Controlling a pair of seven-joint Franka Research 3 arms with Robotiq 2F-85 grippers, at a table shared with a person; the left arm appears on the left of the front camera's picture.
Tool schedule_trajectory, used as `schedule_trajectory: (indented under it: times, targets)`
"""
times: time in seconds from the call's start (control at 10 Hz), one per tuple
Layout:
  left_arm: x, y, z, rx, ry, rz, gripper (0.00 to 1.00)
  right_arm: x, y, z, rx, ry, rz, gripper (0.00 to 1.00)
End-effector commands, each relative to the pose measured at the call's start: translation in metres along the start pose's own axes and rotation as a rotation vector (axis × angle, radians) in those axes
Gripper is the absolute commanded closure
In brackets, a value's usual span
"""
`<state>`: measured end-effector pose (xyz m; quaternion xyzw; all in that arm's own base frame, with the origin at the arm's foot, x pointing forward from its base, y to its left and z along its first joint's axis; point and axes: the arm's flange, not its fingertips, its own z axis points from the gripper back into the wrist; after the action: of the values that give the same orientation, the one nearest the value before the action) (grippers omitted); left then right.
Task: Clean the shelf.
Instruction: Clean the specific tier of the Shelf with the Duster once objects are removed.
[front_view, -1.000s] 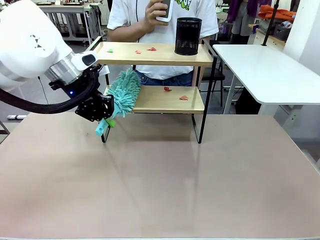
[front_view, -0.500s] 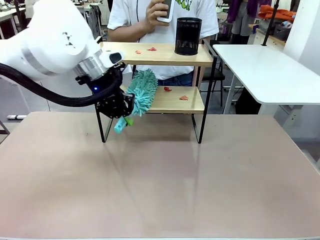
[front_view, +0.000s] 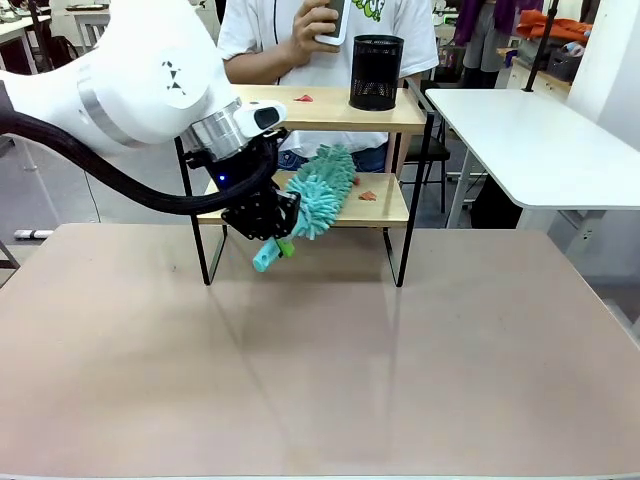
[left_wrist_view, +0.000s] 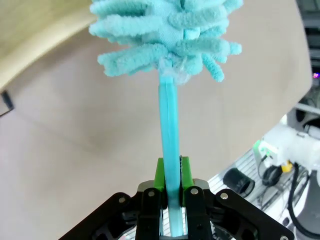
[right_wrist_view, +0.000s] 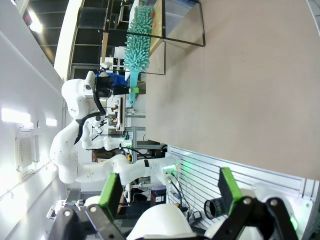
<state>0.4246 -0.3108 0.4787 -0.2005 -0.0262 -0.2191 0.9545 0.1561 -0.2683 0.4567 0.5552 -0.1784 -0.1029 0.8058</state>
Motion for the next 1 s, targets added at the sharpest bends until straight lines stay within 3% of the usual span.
schedule_trajectory:
  times: [0.0,0.5,0.7,0.9]
  targets:
    - [0.001,-0.006,0.000,-0.001,0.059,-0.136,1.00,0.001,0.001,0.000,0.017,-0.008,0.027,0.00]
    - [-0.022,0.002,0.010,-0.026,0.160,-0.441,1.00,0.001,0.001,0.000,0.017,-0.008,0.027,0.00]
    - [-0.034,0.018,0.022,-0.043,0.188,-0.509,1.00,0.001,0.001,0.000,0.017,-0.008,0.027,0.00]
    - [-0.045,0.033,0.037,-0.044,0.160,-0.488,1.00,0.001,0.001,0.000,0.017,-0.008,0.027,0.00]
